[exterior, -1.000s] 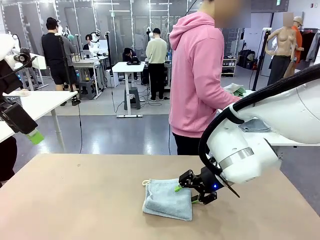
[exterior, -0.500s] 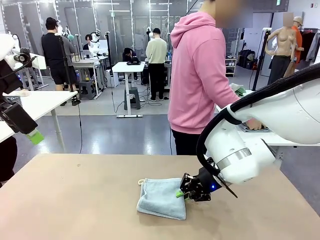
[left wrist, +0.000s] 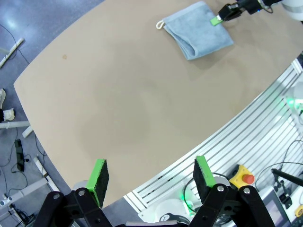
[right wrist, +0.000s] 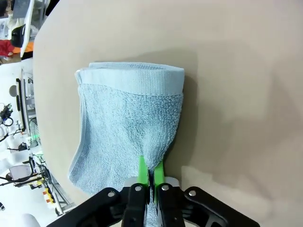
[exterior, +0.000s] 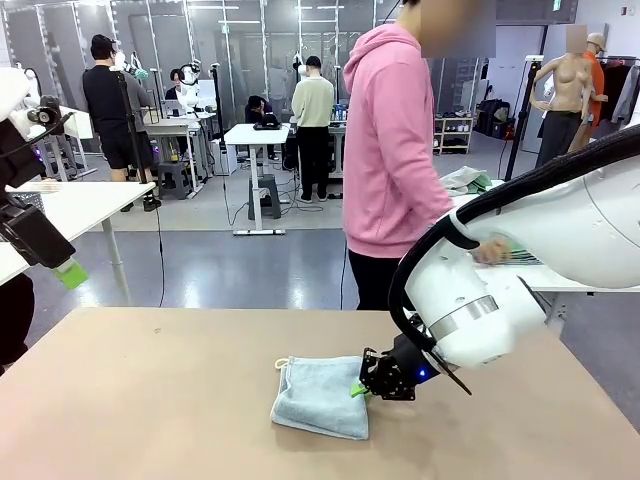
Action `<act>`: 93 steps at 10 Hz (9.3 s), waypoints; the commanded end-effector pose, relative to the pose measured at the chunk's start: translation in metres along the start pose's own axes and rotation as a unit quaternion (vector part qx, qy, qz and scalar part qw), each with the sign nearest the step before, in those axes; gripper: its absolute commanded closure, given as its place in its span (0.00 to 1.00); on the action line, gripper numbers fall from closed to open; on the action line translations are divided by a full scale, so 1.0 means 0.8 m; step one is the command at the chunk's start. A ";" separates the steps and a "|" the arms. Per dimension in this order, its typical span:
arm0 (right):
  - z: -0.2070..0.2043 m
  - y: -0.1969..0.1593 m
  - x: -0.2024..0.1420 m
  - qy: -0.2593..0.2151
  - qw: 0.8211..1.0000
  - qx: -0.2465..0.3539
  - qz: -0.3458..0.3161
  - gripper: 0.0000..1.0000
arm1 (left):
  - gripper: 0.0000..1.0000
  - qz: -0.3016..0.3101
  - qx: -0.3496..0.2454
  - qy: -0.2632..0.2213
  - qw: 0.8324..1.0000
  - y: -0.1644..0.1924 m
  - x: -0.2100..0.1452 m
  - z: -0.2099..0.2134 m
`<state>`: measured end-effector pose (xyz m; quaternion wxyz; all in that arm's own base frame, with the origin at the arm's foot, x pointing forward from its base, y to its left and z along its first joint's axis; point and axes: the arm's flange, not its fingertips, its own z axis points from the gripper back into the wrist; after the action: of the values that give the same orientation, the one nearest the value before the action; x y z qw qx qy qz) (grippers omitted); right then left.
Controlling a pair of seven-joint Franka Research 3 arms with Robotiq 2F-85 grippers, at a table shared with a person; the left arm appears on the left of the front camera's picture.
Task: Fold the towels and place them in the basket.
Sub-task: Place the folded Towel with hook on the right side of the table, then when a person lays out a Towel with hook on the table, fold it in half twice.
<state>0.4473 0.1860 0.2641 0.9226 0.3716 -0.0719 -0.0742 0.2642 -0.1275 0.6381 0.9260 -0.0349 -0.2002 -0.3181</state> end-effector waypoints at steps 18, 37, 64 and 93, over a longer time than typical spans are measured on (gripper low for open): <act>0.299 -0.182 0.034 -0.026 0.991 -0.128 0.021 0.95 | 0.10 0.004 0.000 -0.002 1.000 -0.001 0.003 0.002; 0.342 -0.149 0.021 -0.025 0.967 -0.254 0.028 0.00 | 0.10 0.004 0.000 -0.002 1.000 -0.001 0.003 0.002; 0.629 0.185 -0.191 0.046 0.892 -0.215 0.395 0.00 | 0.10 0.004 0.000 -0.002 1.000 -0.001 0.003 0.002; 0.214 0.170 -0.213 0.229 0.688 -0.239 0.646 0.00 | 0.10 -0.353 -0.037 0.085 0.931 -0.087 -0.024 -0.257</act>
<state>0.2673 0.2015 0.4741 0.7785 0.0087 -0.0592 0.6248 0.2897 -0.2258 0.4538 0.7672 0.0279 -0.0989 -0.6331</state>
